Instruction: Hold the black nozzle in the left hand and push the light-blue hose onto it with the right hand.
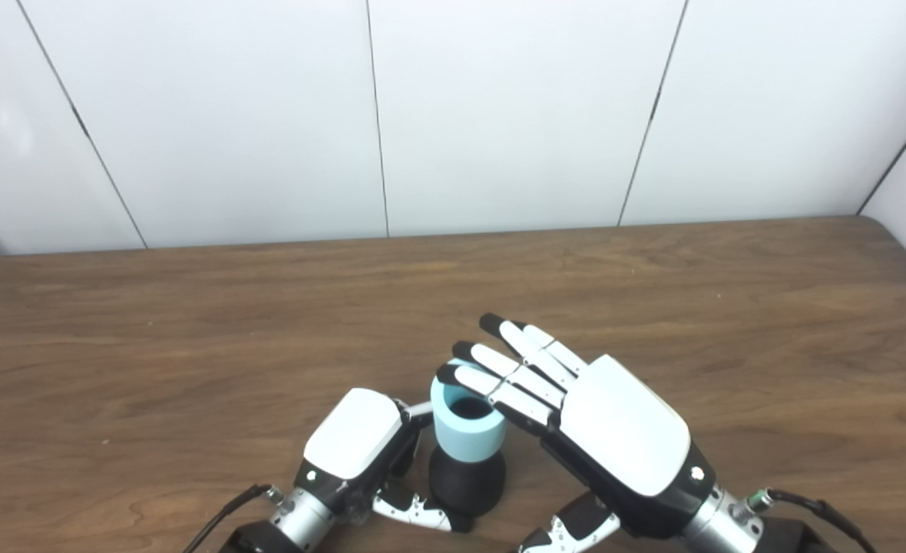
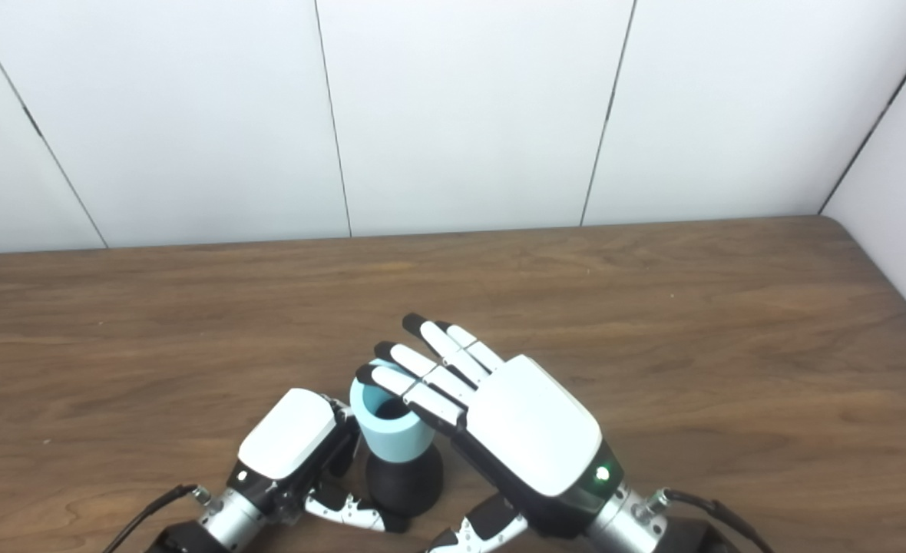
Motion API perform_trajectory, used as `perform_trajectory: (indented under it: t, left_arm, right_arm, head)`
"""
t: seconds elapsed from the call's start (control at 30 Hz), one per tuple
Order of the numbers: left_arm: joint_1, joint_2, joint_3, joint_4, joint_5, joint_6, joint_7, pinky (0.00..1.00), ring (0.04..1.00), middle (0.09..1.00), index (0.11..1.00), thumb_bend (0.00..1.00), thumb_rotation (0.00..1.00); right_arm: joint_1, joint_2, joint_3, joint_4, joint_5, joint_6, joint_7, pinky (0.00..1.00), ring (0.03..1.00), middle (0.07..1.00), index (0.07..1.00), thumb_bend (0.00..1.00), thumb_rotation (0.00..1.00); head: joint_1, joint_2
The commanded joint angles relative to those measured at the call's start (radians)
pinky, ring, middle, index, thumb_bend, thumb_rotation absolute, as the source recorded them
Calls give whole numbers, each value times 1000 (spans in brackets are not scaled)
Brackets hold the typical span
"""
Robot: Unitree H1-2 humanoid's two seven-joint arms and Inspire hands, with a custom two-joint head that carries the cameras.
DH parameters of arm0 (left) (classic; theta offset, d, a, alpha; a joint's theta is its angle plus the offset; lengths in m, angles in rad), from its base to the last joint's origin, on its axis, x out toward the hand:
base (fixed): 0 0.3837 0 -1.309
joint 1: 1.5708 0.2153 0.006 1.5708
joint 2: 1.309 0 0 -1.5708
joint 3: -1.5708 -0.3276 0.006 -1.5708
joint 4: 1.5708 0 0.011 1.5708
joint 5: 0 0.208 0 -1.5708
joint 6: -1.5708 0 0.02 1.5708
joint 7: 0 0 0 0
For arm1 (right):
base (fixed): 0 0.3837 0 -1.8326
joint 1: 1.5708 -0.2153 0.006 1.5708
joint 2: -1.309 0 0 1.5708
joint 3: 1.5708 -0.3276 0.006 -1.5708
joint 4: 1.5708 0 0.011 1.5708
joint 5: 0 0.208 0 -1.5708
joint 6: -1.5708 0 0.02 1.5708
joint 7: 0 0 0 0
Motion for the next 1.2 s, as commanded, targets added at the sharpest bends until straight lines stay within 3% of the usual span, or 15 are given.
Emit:
perform_trajectory:
  t: [0.0, 0.57, 0.93, 1.17]
  left_arm:
    - [25, 13, -11, 15, 6, -1, -24, 606, 622, 657, 656, 1000, 461]
    - [26, 14, -11, 13, 6, 0, -24, 612, 625, 659, 655, 1000, 470]
    - [26, 13, -11, 14, 4, 2, -25, 613, 626, 658, 655, 1000, 467]
    - [27, 15, -11, 16, 5, -2, -22, 613, 626, 656, 655, 1000, 463]
  right_arm:
    - [-2, -16, 3, -18, -11, -13, 17, 909, 1000, 903, 857, 955, 811]
    - [-10, -26, -10, -26, -52, 15, 74, 934, 981, 873, 822, 938, 803]
    - [-5, -30, 4, -16, -65, 12, 87, 874, 974, 873, 817, 976, 769]
    - [15, -30, 11, -3, -92, 13, 95, 972, 1000, 930, 879, 956, 779]
  head:
    - [-2, 1]
    - [-1, 3]
    - [-2, 3]
    - [-2, 3]
